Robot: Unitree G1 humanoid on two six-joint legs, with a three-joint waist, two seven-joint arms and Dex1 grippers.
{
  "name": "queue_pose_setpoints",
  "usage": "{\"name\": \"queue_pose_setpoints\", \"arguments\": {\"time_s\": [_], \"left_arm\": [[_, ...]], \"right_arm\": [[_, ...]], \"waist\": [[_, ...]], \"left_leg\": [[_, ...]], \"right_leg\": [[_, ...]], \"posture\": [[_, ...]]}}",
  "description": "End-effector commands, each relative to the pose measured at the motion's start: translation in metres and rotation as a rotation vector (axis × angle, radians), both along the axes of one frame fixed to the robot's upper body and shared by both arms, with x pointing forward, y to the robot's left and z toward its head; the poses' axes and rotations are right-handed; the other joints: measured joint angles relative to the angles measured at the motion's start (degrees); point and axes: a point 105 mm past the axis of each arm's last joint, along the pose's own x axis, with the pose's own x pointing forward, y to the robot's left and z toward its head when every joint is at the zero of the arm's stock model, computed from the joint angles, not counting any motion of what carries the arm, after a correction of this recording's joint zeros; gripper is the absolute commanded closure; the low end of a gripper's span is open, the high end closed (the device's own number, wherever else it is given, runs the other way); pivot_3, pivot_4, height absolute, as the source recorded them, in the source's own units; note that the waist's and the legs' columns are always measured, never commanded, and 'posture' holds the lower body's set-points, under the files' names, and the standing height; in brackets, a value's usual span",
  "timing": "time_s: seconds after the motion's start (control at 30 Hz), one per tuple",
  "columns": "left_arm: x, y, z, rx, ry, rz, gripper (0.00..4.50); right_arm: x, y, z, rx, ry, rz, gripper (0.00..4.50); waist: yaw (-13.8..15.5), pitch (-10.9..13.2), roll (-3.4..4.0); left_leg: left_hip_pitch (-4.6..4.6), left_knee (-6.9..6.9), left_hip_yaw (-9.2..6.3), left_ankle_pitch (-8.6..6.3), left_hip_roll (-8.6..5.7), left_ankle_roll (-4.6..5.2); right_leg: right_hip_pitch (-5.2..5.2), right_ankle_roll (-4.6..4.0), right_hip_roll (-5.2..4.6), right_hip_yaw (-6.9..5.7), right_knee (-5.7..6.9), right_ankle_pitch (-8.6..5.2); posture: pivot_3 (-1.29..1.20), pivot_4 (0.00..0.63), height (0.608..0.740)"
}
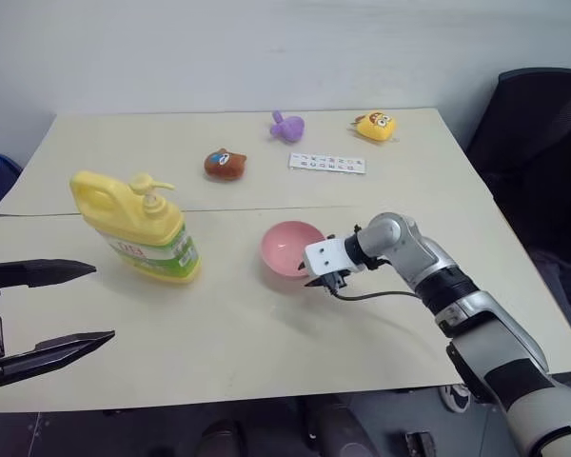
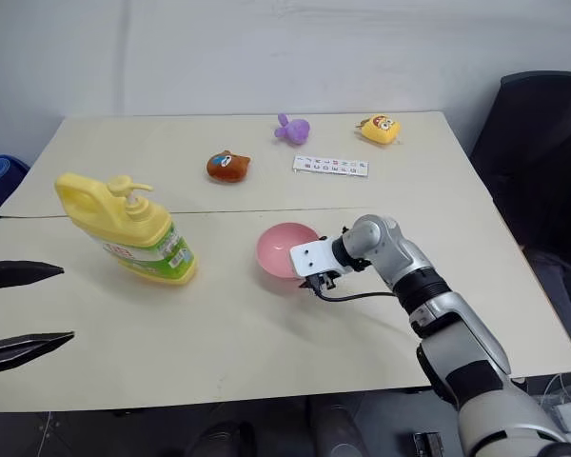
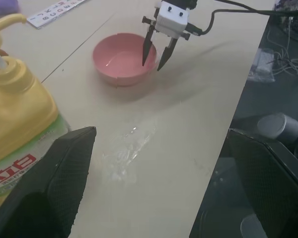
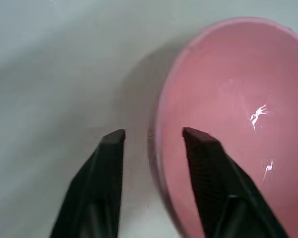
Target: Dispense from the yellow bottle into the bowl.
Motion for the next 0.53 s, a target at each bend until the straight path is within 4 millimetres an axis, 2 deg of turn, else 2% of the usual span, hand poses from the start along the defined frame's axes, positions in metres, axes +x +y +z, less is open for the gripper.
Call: {"name": "queue_pose_setpoints", "arguments": {"time_s": [0.03,0.1,0.17,0.27,0.37,0.53], "left_arm": [[-0.005,0.017,0.01,-0.026,-0.054,0.08,0.0],[-0.01,0.024,0.014,-0.044,-0.056,0.116,0.0],[-0.016,0.034,0.019,-0.062,-0.066,0.159,0.0],[-0.023,0.049,0.027,-0.1,-0.089,0.22,0.0],[-0.031,0.061,0.037,-0.143,-0.118,0.272,0.0],[-0.029,0.067,0.038,-0.143,-0.139,0.311,0.0]], "right_arm": [[0.001,-0.011,0.058,0.143,0.027,-0.038,1.31],[-0.005,-0.031,0.092,0.224,0.123,-0.078,0.67],[-0.017,-0.06,0.123,0.286,0.217,-0.1,0.02],[-0.032,-0.093,0.156,0.373,0.291,-0.148,0.02],[-0.038,-0.117,0.175,0.42,0.337,-0.234,0.02],[-0.039,-0.128,0.186,0.482,0.374,-0.272,0.02]], "waist": [[0.04,0.05,0.07],[0.39,0.22,0.14],[0.92,0.29,0.21],[1.45,0.29,0.22],[1.21,0.27,0.17],[0.75,0.28,0.15]], "left_leg": [[-0.02,0.0,-0.01,0.0,0.01,0.0],[-0.03,0.0,-0.05,0.0,0.01,0.01],[-0.06,0.01,-0.07,-0.02,-0.01,0.05],[-0.11,-0.09,-0.3,-0.05,-0.01,0.1],[-0.03,-0.29,-0.36,-0.06,-0.01,0.09],[0.35,-0.68,-0.05,-0.05,-0.1,0.09]], "right_leg": [[-0.01,0.0,-0.01,-0.01,0.0,0.0],[-0.01,0.01,-0.07,-0.04,-0.01,0.0],[-0.01,0.02,-0.13,-0.14,-0.06,0.0],[0.08,-0.05,-0.22,-0.47,-0.29,-0.06],[0.11,-0.22,-0.18,-0.65,-0.35,-0.17],[0.14,-0.28,-0.04,-0.67,-0.27,-0.21]], "posture": [[0.0,0.15,0.74],[0.0,0.15,0.74],[0.0,0.15,0.74],[0.0,0.15,0.74],[0.0,0.15,0.74],[0.0,0.15,0.74]]}}
